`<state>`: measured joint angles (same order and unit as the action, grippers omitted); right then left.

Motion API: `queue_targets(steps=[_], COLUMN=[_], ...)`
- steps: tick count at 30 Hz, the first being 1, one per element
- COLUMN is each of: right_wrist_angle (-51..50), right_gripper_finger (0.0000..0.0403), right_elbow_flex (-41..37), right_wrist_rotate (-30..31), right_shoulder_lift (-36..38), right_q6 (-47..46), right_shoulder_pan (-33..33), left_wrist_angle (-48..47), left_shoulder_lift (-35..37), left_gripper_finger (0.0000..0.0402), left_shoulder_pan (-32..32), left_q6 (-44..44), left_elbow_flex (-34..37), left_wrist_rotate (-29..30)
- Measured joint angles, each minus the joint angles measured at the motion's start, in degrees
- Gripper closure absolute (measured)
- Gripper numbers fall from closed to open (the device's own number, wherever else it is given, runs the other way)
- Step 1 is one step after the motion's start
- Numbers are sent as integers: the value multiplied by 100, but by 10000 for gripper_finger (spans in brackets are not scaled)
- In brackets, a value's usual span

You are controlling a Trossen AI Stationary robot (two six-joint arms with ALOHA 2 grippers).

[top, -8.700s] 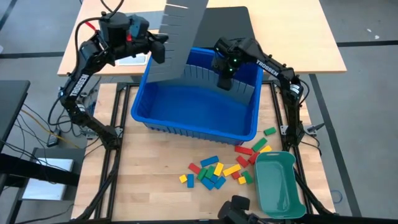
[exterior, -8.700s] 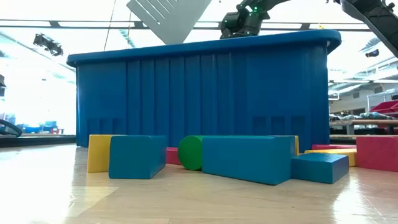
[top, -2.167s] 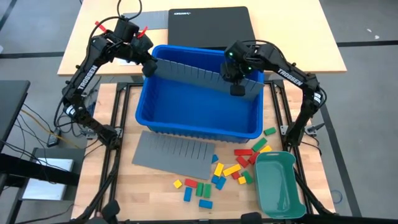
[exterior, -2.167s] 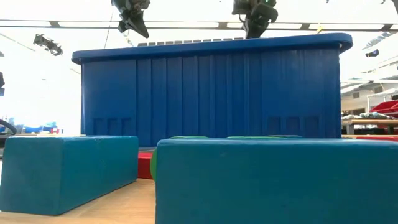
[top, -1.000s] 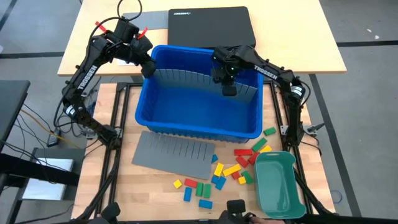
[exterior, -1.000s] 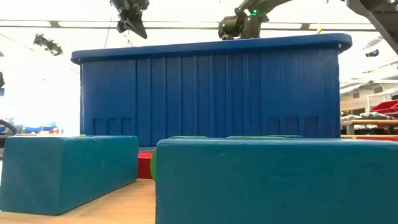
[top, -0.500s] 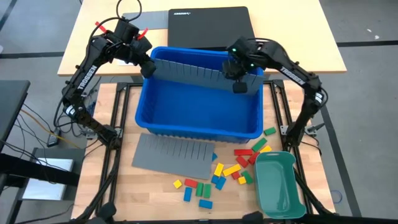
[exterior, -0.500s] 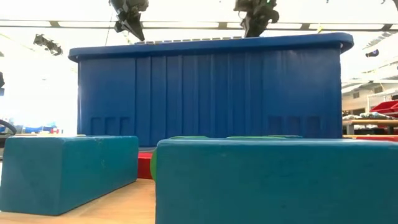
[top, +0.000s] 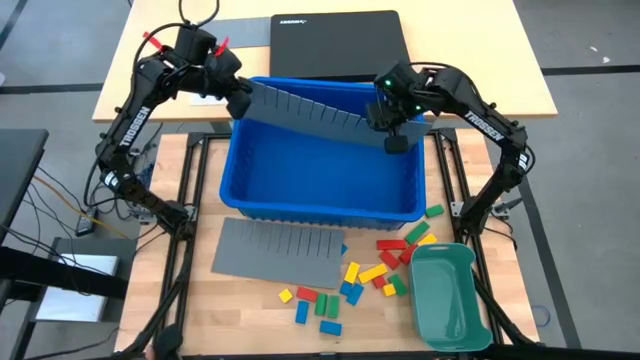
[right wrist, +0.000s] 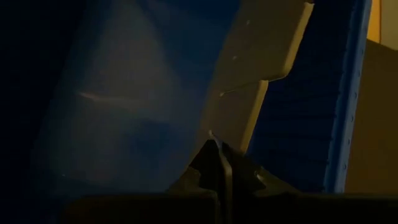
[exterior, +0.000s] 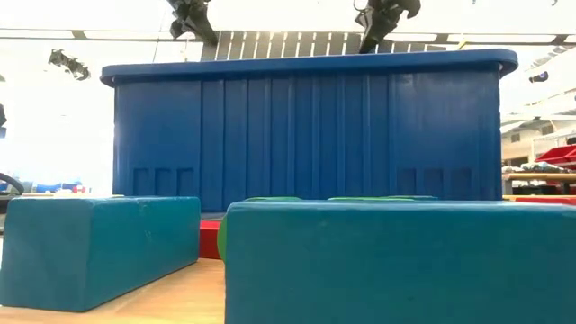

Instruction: Sort Items/Unsort Items

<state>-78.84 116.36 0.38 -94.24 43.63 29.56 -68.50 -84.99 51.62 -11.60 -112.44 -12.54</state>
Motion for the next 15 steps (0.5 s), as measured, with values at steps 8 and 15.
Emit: queue_targets(steps=[8,15], right_wrist_angle=[-196,-244], right_gripper_finger=[403,403], right_elbow_flex=[0,0], right_wrist_rotate=[-17,-20], right_shoulder_lift=[5,5], right_q6=[5,-1], right_shoulder_pan=[-144,-172], left_wrist_angle=[26,161], left_shoulder_lift=[-4,-9], left_gripper_finger=[399,397], left_shoulder_pan=[0,4], left_q6=[63,134], left_elbow_flex=[-214,-545], left_wrist_rotate=[33,-236])
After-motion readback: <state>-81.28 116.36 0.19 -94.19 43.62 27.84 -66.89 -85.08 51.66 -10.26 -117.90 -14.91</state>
